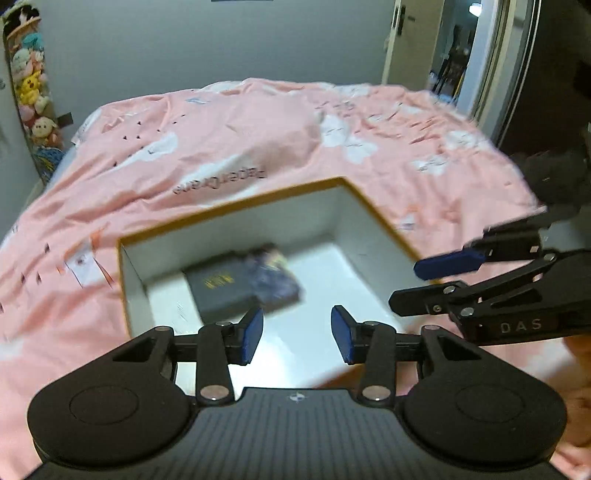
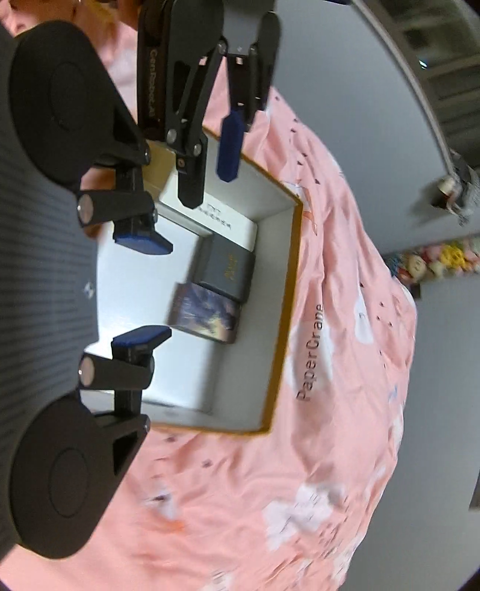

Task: Organize objects
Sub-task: 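Withdraw both tools from the box toward the plush toys, then grasp the pink card holder with the left tool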

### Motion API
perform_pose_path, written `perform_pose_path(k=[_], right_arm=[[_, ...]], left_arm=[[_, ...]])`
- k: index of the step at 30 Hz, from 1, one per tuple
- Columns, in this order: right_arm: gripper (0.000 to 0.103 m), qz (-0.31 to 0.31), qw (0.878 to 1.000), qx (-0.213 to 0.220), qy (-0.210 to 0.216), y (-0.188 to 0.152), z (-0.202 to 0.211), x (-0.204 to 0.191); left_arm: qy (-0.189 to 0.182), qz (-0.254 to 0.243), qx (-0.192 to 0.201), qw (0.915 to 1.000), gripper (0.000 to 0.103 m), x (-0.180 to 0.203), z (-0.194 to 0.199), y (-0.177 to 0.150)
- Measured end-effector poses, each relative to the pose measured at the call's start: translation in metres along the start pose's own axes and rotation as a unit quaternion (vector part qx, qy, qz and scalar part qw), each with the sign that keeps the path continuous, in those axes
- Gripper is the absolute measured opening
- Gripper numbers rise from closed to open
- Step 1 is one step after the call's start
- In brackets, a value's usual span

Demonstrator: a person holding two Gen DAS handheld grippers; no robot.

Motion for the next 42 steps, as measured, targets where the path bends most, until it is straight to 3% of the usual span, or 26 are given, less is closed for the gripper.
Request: perform_pose_path(k=[4,10,15,19,23,26,29,32,35,39,42], right_arm=[[0.044,-0.056,0.998,-0.007,-0.017,-0.049,0.022,0.004],[0.044,-0.104,0.99,-0.086,-0.032,-0.139,0.038,0.003],[0.044,-0.114,0.981,-0.158,-0.023,-0.2,0.055,-0.009],[0.043,-0.107,0.978,-0.177,-0.02,-0.224,0.06,-0.016],[0.043,-0.083,0.974,-0.212,-0.005,-0.249,0.06,-0.026],[0.043,-0.077,0.972,-0.222,0.006,-0.261,0.063,-0.029],[0.043,-0.074,0.974,-0.215,0.009,-0.258,0.065,-0.029],[0.042,-0.096,0.978,-0.185,0.012,-0.244,0.068,-0.02],[0.043,-0.129,0.982,-0.136,0.002,-0.222,0.073,0.001],[0.044,-0.161,0.98,-0.108,-0.038,-0.199,0.061,0.032],[0.044,-0.171,0.98,-0.086,-0.059,-0.184,0.045,0.044]], left_arm=[[-0.04,0.024,-0.01,0.9989,0.045,0.029,0.017,-0.036],[-0.083,0.034,-0.101,0.9908,0.04,0.072,0.01,-0.11],[-0.121,0.052,-0.162,0.978,0.039,0.093,0.019,-0.146],[-0.128,0.054,-0.207,0.9685,0.034,0.107,0.017,-0.171],[-0.151,0.036,-0.259,0.9534,0.029,0.125,0.016,-0.197],[-0.162,0.029,-0.276,0.9471,0.029,0.134,0.018,-0.21],[-0.165,0.027,-0.277,0.9461,0.029,0.134,0.018,-0.209],[-0.162,0.029,-0.26,0.9515,0.029,0.129,0.018,-0.201],[-0.158,0.016,-0.216,0.9634,0.029,0.126,0.022,-0.176],[-0.176,0.017,-0.147,0.9732,0.03,0.122,0.023,-0.132],[-0.159,0.026,-0.112,0.9805,0.03,0.116,0.005,-0.106]])
Point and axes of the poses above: each gripper's, at about its wrist camera, not at the fingertips, and z roughly against the way its jaws point, x to its right, y to its top, the point moved 9 cm from there along -z, roughly the way its jaws point, and after that the axes turned 3 degrees about -y, right-handed, at the moved point
